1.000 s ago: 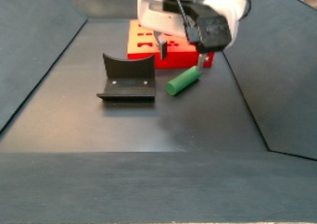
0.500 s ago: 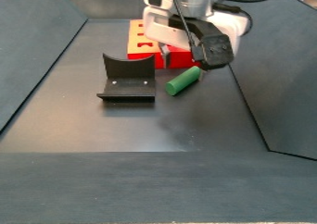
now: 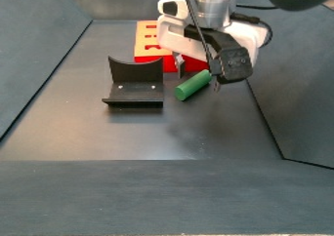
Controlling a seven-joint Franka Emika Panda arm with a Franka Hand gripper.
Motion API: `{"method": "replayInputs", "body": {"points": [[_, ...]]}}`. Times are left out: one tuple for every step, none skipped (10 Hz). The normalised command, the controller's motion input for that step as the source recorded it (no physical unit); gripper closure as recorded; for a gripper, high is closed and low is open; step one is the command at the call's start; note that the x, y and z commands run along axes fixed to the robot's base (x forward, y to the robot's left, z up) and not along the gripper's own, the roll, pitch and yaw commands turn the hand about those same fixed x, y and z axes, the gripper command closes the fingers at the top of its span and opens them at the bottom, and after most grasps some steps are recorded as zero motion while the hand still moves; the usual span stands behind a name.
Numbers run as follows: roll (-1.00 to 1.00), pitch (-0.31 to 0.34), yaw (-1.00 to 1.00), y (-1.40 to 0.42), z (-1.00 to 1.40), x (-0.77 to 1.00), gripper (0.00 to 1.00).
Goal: Pick up the round object. Move up. Place the round object on the fixture. Regrasp the round object. Move to above the board. Insert the round object.
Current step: Pick up the round object.
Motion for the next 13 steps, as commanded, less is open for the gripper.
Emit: {"method": "replayInputs", "body": {"points": [[0.00,0.000,0.01,0.00,-0.05,0.03,0.00],[0.00,-0.016,0.00,0.00,-0.05,0.00,0.00],[0.00,-0.063,0.00,-0.03,-0.21,0.00,0.00],[-0.05,-0.060,0.00,0.00,-0.08,0.00,0.00],[0.00,0.000,0.00,0.00,0.00,0.00,1.00],[0.00,0.000,0.00,0.00,0.00,0.00,1.00],[0.00,0.000,0.00,0.00,0.00,0.00,1.00],[0.00,0.000,0.00,0.00,0.00,0.00,1.00],[0.00,0.000,0.00,0.00,0.00,0.00,1.00],[0.00,0.000,0.00,0.00,0.00,0.00,1.00],[0.00,0.000,0.00,0.00,0.00,0.00,1.00],[0.00,0.000,0.00,0.00,0.00,0.00,1.00],[0.00,0.000,0.00,0.00,0.00,0.00,1.00]]}}
